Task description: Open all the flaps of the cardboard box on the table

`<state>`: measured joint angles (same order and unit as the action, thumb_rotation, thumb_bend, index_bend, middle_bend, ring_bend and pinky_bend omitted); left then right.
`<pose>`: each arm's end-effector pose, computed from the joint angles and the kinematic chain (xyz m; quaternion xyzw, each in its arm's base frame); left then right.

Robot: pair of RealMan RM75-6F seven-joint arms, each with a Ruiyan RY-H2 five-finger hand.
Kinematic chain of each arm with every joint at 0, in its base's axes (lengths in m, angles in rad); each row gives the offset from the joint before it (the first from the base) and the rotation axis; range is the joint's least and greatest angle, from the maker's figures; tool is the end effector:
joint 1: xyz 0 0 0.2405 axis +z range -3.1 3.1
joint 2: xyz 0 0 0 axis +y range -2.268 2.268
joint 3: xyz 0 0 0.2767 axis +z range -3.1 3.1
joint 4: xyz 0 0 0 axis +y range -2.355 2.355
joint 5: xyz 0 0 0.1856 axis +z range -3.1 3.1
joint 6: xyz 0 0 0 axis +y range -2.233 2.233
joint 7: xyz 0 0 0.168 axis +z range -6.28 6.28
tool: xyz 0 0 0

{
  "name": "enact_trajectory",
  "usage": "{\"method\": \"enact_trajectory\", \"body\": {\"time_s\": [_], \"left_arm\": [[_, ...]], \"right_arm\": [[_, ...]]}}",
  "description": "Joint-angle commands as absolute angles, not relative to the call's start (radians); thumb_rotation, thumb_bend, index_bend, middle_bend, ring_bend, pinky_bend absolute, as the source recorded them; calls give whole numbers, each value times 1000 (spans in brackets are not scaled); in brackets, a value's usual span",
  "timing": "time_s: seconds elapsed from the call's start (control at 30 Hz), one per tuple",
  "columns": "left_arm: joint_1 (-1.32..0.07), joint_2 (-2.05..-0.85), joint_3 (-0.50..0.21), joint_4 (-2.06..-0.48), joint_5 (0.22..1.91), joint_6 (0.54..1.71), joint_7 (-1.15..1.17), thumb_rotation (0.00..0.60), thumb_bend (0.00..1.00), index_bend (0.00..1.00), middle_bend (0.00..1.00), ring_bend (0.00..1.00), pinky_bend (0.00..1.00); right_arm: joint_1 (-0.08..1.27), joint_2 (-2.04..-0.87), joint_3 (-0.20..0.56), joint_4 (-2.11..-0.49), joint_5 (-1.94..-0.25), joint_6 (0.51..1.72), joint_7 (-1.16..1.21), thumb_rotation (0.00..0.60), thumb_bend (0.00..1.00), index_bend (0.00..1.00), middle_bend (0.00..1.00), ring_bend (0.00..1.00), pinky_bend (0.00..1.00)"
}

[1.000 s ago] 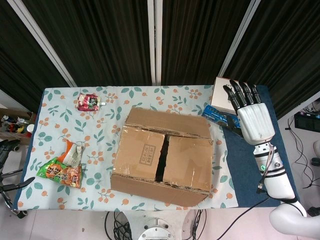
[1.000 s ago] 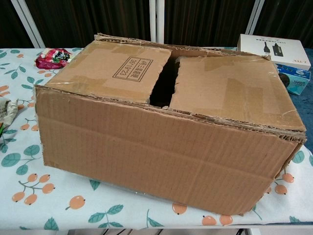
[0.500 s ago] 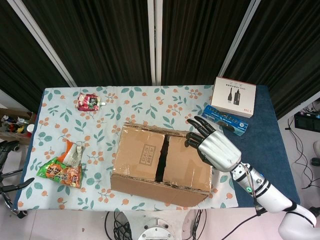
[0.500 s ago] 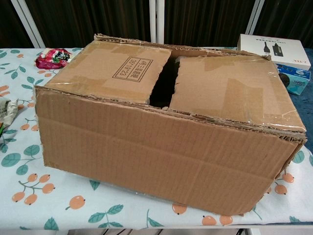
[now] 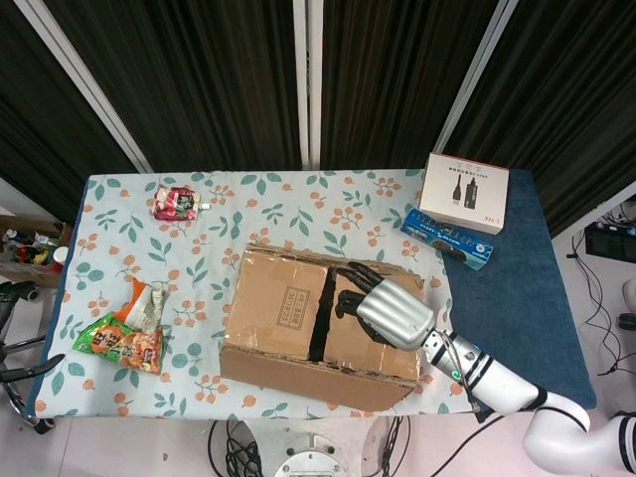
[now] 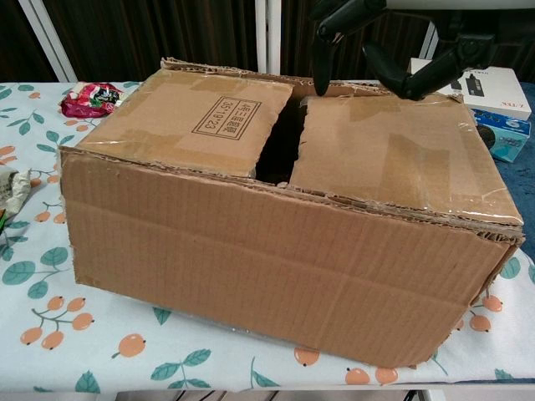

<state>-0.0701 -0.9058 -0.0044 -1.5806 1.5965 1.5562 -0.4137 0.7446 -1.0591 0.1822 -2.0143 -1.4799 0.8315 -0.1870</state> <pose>-0.3158 0.1913 0.2601 -0.5813 -0.4171 -0.4537 0.5313 -0.0748 -0.3020 0.1022 0.8365 -0.2673 0.4035 0.2571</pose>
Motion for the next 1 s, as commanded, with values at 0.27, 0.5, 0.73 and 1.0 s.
{"method": "enact_trajectory", "body": {"time_s": [0.27,0.5,0.73,1.0], "left_arm": [[-71,-915,-3,-1552,1586,1541,-442,416,0,118,136,80,168],[-68,-916,-3,-1539,1585,1544,-456,413,0,118,136,80,168],[-63,-910,-2,-1535,1588,1552,-464,415,0,119,136,81,168],[-56,-908,1,-1525,1596,1564,-478,417,0,119,137,80,168]], "right_arm": [[799,-1138,170,-1972,-1386,787,-269,600,757,351,301,0,0],[826,-1165,162,-1960,-1336,771,-306,600,758,342,297,0,0],[850,-1182,154,-1949,-1311,762,-327,600,767,337,294,0,0],[876,-1200,142,-1938,-1268,743,-346,600,778,331,294,0,0]]}}
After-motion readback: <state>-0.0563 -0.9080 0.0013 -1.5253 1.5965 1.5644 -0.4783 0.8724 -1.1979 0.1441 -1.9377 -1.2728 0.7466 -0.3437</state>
